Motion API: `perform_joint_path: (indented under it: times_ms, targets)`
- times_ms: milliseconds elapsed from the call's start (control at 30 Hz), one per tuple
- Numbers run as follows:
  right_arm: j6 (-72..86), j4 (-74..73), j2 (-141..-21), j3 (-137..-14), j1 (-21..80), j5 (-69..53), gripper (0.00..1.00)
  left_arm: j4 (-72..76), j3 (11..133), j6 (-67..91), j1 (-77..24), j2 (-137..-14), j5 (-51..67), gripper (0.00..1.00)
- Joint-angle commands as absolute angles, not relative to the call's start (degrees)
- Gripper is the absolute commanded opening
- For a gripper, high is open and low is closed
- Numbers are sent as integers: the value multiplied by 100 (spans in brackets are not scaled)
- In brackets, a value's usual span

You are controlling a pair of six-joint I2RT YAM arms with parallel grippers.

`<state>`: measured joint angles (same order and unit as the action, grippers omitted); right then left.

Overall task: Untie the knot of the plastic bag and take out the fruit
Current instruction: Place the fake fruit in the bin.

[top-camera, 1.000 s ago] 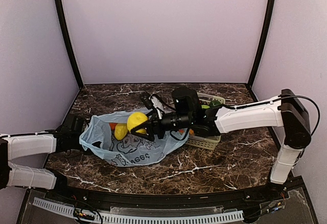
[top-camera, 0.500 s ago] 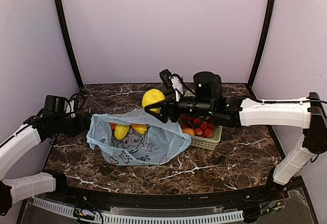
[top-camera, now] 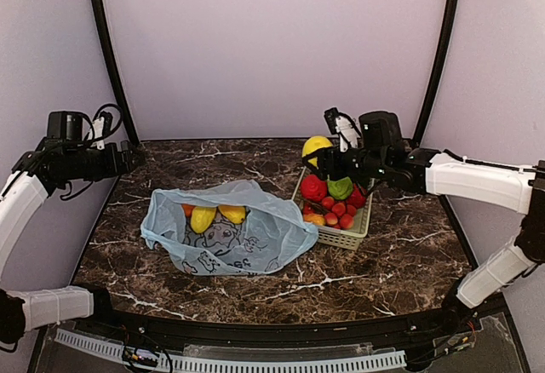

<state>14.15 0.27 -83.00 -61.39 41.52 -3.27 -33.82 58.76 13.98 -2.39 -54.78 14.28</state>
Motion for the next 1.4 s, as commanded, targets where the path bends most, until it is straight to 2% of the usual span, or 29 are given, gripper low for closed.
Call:
perform_joint_path:
  times_ms: [0,167,300,633,933,1367]
  targets:
    - [1806,-707,-8174,-5849,3687,85,41,-2808,5971,924,-202,-5563,1308,90]
    - [2132,-1092,-7924,-5493,3244,279,41,-2257,5792,498,-202,-5546,766,90]
    - [2212,-1438,-7743,-5317,3138,471,41,-1676,5007,493,-198,-5356,370,88]
    - [2312,-1696,-7794,-5026,2979,570,42,-1786,4894,497,-202,-5325,416,88]
    - [2321,-1565,-8219,-5061,2975,270,47,-1791,4878,465,-202,-5294,372,88]
    - [2281,-1490,-8313,-5063,2975,167,72,-1828,4869,428,-202,-5321,299,88]
